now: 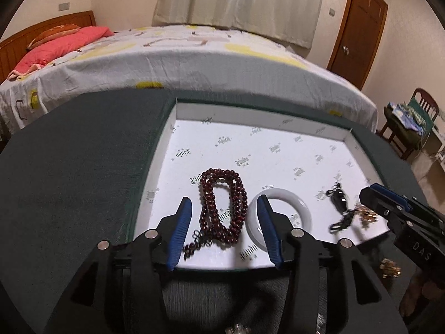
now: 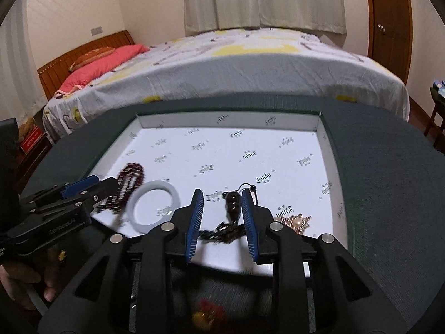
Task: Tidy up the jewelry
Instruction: 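Lower and open both tools to drop the pendant and bead strand in the box, then grasp the long silver rhinestone brooch with the right tool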
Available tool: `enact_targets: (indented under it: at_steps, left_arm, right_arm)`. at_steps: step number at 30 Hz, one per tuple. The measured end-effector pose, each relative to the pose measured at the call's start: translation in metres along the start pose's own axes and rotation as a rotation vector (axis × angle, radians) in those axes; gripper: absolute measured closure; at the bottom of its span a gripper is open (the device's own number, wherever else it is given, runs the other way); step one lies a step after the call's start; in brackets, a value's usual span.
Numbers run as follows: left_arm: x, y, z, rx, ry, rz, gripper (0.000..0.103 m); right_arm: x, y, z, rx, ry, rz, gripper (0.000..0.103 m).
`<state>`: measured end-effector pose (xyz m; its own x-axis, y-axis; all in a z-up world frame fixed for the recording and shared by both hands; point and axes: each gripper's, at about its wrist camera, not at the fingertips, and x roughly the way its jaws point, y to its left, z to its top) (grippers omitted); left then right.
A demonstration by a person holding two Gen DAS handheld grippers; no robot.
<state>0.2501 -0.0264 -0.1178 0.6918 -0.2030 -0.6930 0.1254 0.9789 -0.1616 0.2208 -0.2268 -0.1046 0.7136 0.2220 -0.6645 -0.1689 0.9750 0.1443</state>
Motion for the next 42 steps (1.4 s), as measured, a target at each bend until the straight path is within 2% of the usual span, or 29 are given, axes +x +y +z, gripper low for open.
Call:
enact_targets:
  at_steps: [9,19,22,28,35,42]
  left_arm:
    - [-0.057,-0.001,-0.029,-0.029,-0.055,0.016,0.054]
    - [-0.09,0.005,-0.087,-0.05,-0.018,0.074,0.054]
    - [-0.094,0.003,-0.102,-0.016,-0.015,0.112,0.054]
    - [-0.107,-0.001,-0.117,0.001,-0.028,0.123,0.054]
    - [-0.11,0.002,-0.13,-0.024,-0.015,0.134,0.054]
    - [-0.108,0.004,-0.133,-0.024,-0.004,0.135,0.054]
  right_arm:
    - [-0.054,0.016,-0.033,-0.012,-0.047,0.003,0.075]
    - [-0.086,0.038,-0.096,-0.065,-0.011,0.012,0.075]
    - [-0.092,0.045,-0.111,-0.077,-0.002,0.028,0.075]
    - [-0.101,0.057,-0.13,-0.097,0.005,0.064,0.075]
    - [-0.102,0.065,-0.139,-0.105,0.018,0.077,0.075]
    - [-0.088,0.069,-0.145,-0.113,0.081,0.079,0.075]
